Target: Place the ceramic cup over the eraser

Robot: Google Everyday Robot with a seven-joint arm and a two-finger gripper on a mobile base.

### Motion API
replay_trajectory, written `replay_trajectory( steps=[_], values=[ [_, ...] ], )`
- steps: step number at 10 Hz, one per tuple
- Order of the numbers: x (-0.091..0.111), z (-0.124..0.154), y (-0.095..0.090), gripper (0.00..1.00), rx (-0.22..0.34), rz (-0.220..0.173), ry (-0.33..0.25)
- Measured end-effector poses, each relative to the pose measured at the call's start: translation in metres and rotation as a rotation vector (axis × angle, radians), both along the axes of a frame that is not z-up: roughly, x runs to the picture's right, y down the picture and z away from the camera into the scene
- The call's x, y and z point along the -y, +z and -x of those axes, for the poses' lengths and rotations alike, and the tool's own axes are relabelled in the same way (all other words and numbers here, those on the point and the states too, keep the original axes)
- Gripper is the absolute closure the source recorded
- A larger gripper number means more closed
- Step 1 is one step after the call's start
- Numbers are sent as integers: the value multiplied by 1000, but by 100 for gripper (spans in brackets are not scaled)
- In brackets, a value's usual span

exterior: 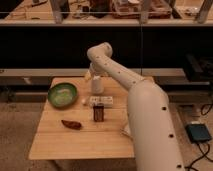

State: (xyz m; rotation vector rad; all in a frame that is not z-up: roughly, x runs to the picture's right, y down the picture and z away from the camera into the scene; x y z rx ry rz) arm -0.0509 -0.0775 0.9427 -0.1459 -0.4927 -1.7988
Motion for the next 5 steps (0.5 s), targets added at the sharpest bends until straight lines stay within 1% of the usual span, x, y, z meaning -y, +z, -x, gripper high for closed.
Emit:
replay_trajectory(
  steps=[5],
  values=[
    [-3,-1,14,20,-8,-3,3]
  ],
)
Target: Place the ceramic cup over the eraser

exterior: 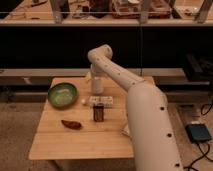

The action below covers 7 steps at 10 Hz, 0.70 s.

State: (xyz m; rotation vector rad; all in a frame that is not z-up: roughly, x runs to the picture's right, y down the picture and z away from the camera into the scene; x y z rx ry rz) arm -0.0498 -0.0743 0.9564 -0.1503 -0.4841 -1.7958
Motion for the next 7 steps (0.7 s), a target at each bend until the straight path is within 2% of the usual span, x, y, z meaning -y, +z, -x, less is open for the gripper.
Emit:
replay_trajectory(
  steps=[5,7],
  values=[
    [3,12,10,21,36,-3,-10],
    [4,12,11,38,42,-3,-17]
  ],
)
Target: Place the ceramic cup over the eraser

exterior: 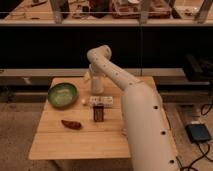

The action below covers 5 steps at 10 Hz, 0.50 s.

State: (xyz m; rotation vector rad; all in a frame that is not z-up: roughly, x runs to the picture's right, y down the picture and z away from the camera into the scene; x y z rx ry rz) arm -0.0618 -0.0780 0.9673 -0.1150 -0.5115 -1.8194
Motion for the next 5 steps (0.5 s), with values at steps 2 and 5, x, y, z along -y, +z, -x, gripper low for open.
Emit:
replay_trajectory(
  steps=[2,5],
  values=[
    [-2,-1,0,59,-2,12,-10],
    [-6,1,0,69,-8,32,-22]
  ],
)
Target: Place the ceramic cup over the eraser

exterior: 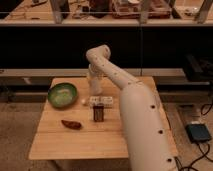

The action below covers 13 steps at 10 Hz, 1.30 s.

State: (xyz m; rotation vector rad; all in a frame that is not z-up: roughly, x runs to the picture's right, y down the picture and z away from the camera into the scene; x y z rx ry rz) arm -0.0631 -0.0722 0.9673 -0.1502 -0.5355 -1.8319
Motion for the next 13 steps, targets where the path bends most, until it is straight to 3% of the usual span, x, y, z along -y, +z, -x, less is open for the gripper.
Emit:
replay_trajectory(
  steps=[4,6,7,8,9,11,13],
  values=[
    [3,3,-12,72,10,20,-10],
    [7,5,-22,86,37,30,0],
    [13,6,-34,97,56,32,-5],
    [16,5,-45,100,65,33,-11],
    [19,4,-56,100,74,34,-17],
    [30,5,-96,100,113,28,-38],
    [22,7,-126,100,142,56,-61]
  ],
)
